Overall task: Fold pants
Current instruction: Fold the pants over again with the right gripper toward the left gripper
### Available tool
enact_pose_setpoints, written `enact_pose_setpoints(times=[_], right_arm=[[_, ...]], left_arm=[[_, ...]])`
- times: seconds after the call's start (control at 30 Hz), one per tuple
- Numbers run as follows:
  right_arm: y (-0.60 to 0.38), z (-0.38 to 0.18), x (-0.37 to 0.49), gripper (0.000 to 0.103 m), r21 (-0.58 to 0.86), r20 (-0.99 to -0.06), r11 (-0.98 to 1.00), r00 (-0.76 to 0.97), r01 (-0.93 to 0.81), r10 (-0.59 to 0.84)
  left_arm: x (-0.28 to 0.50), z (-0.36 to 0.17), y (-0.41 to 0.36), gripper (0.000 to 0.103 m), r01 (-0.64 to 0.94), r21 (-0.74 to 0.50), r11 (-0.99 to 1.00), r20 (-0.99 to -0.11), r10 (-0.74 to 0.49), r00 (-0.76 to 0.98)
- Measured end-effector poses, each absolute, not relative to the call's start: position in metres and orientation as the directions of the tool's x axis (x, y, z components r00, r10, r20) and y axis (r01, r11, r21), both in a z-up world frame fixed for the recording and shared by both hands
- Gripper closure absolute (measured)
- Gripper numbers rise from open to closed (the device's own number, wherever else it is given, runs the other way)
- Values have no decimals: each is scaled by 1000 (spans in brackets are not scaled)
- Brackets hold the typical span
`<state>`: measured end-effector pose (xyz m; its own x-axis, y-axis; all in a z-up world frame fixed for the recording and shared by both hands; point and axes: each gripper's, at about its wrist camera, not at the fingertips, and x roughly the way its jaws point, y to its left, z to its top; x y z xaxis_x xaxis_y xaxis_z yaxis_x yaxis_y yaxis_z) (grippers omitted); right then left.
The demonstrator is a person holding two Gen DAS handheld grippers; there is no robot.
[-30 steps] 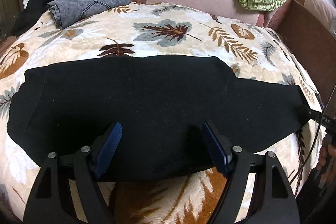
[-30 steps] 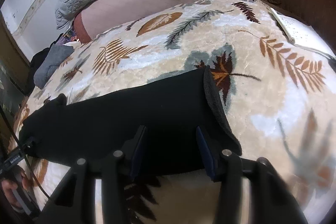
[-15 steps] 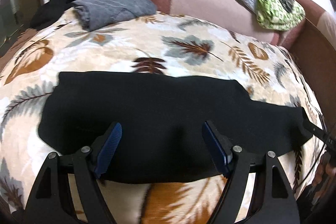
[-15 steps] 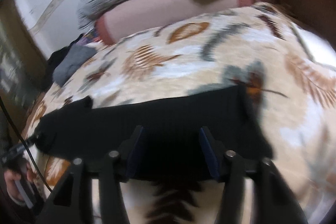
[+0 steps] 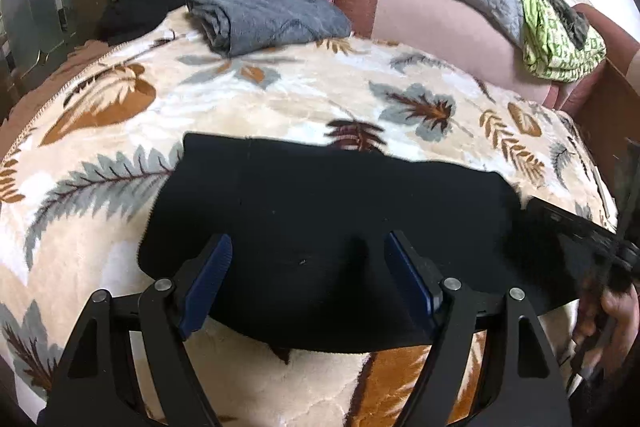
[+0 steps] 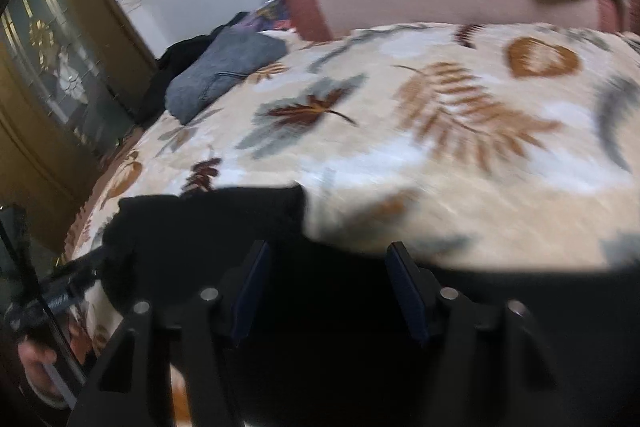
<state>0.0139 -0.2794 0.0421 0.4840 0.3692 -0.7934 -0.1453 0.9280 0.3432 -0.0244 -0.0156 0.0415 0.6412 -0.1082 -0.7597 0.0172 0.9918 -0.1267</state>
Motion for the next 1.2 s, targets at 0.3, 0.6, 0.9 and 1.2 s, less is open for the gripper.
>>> enact_pose_setpoints(times=[0.3, 0.6, 0.9, 1.2], right_arm=[[-247, 24, 44, 91, 328, -809, 922, 443, -203, 386], [-243, 22, 41, 97, 217, -813, 954, 503, -206, 294], [-245, 23, 40, 93, 221, -812, 956, 507, -192, 290], [-272, 59, 1, 85, 264, -776, 950, 549, -166, 312]], left_arm=[[-22, 31, 23, 24, -120, -119, 986, -773, -17, 634], [-20, 12, 35, 21, -163, -178, 970, -790, -43, 611], [-20, 9, 33, 19, -155, -147, 977, -781, -18, 624], [-30, 34, 26, 19, -156, -96, 983, -763, 28, 646]])
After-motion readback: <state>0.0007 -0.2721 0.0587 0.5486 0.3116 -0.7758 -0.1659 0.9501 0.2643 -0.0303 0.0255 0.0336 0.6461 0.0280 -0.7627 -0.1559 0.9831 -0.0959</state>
